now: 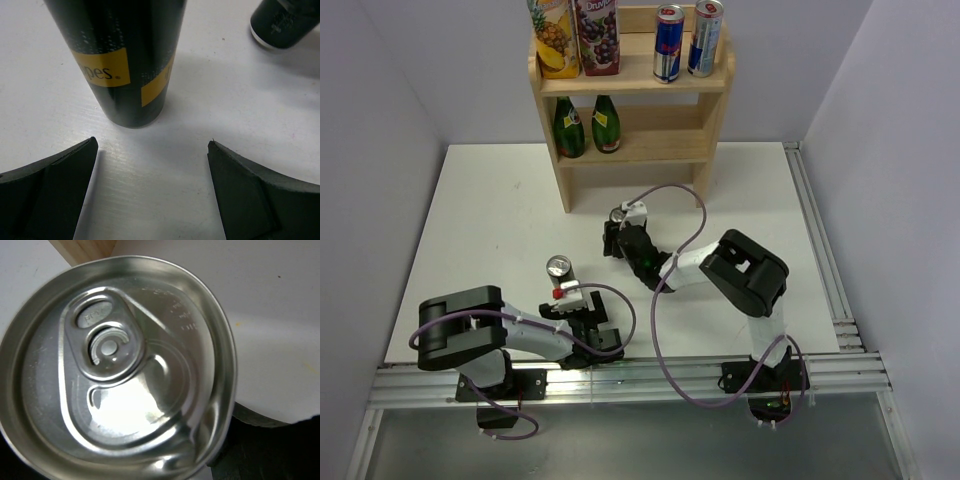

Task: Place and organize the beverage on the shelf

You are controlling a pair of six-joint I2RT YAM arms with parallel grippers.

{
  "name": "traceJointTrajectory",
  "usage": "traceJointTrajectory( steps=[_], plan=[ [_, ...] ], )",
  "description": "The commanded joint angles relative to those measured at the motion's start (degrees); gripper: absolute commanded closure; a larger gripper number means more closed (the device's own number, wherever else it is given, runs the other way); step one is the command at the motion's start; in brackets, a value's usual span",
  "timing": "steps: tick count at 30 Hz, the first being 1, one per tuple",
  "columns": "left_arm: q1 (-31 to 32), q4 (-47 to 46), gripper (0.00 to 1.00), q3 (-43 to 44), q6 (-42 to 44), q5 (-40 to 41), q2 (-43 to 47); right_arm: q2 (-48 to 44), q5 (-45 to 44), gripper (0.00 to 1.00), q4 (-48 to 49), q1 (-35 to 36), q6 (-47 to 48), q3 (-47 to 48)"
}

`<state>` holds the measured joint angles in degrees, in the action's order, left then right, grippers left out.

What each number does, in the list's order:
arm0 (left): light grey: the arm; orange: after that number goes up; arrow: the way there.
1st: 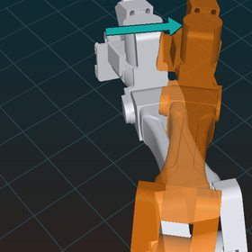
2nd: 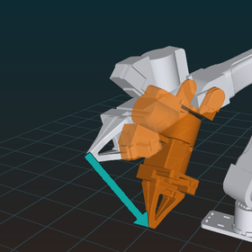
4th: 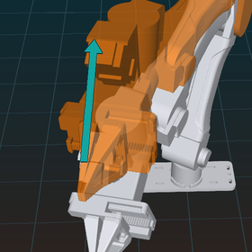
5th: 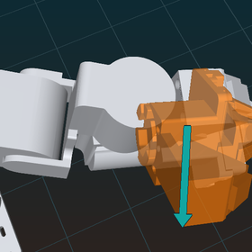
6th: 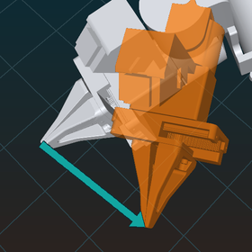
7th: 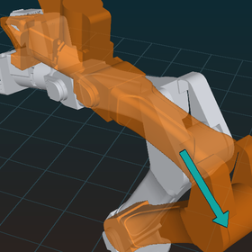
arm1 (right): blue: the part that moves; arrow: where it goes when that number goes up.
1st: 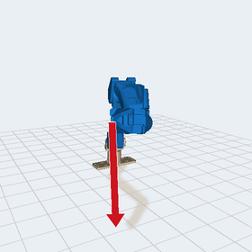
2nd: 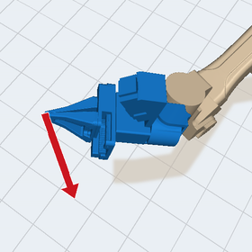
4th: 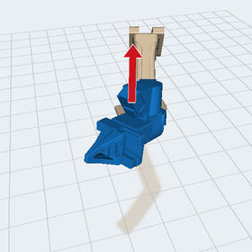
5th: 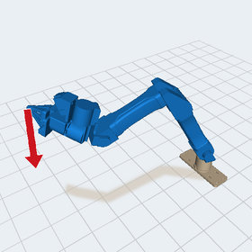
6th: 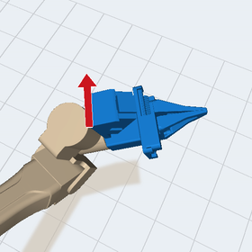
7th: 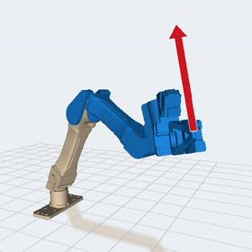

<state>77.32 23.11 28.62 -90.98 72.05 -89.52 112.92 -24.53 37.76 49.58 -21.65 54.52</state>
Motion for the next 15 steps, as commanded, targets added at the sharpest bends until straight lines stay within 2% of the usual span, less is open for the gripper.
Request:
traceJointTrajectory(
  steps=[1,7,11,15],
  plan=[
    [0.0,2.5,0.01,-0.1,-7.2,3.5,1.0,-2.8,-1.7,1.00,-0.1,-0.5,-2.0,-4.1],
    [-2.2,0.4,0.01,2.7,-2.3,4.6,-4.6,-4.6,-2.0,1.00,1.4,-0.5,-4.2,-9.0],
    [-3.7,1.7,0.01,4.0,-6.4,4.9,-8.7,-5.4,-2.0,1.00,2.6,-0.4,-5.0,-11.5],
    [-6.1,-7.2,0.01,2.3,1.1,4.3,-8.5,-5.8,-1.6,1.00,3.5,-0.4,-5.9,-13.5]
  ],
)
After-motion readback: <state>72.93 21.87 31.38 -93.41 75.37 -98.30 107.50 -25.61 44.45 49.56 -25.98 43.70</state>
